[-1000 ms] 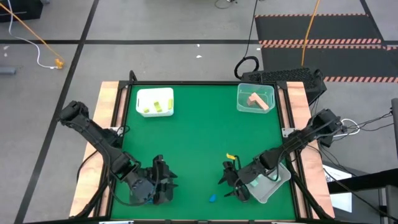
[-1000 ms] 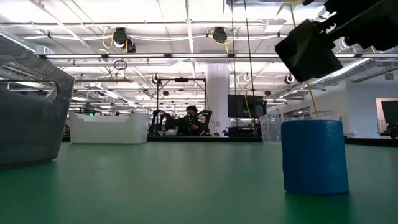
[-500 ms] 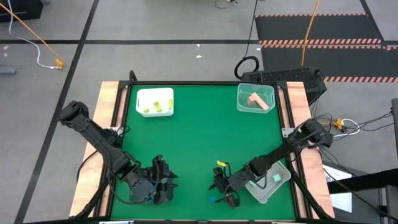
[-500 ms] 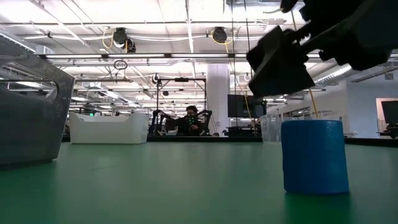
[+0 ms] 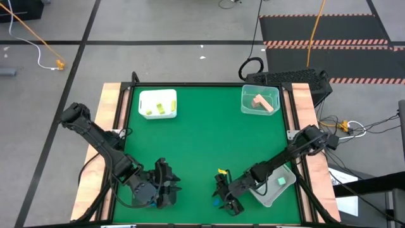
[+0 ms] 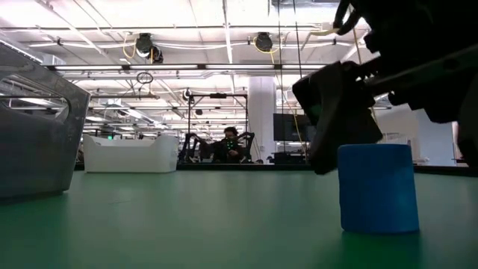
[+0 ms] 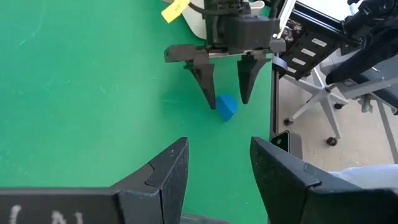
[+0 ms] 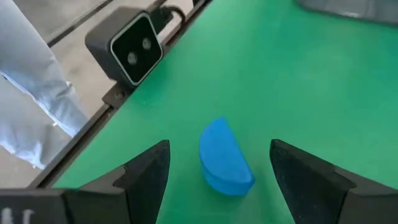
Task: Sort & place blocks by color
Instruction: Put the blue block into the black bin
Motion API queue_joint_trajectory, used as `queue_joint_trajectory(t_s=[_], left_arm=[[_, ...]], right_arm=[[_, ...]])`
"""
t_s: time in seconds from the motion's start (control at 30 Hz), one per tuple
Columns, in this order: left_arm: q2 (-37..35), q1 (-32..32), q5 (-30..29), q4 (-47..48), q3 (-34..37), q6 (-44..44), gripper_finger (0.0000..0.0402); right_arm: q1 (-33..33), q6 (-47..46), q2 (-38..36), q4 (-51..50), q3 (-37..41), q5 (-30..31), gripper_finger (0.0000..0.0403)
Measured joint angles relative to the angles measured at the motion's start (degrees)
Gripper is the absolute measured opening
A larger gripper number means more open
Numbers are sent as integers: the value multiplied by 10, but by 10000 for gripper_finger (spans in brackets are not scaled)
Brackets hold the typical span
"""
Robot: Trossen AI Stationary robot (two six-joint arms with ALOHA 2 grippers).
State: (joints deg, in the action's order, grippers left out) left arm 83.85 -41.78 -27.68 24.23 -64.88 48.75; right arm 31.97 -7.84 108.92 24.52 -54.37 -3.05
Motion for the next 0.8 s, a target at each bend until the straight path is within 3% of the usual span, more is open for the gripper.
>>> queue_joint_trajectory(t_s=[0.13,0.27,0.4,0.6,0.8], left_arm=[[0,0,0,0,0,-1,173],[0,0,0,0,0,-2,173],[0,0,-5,0,0,-5,173],[0,0,-5,0,0,-14,173],[0,1,-10,-1,0,-14,173]], right_arm=[[0,-12,6,-4,0,2,261],[0,-14,5,3,0,18,231],[0,-24,5,-11,0,58,172],[0,-24,5,-14,0,59,71],[-4,-34,2,-12,0,59,65]])
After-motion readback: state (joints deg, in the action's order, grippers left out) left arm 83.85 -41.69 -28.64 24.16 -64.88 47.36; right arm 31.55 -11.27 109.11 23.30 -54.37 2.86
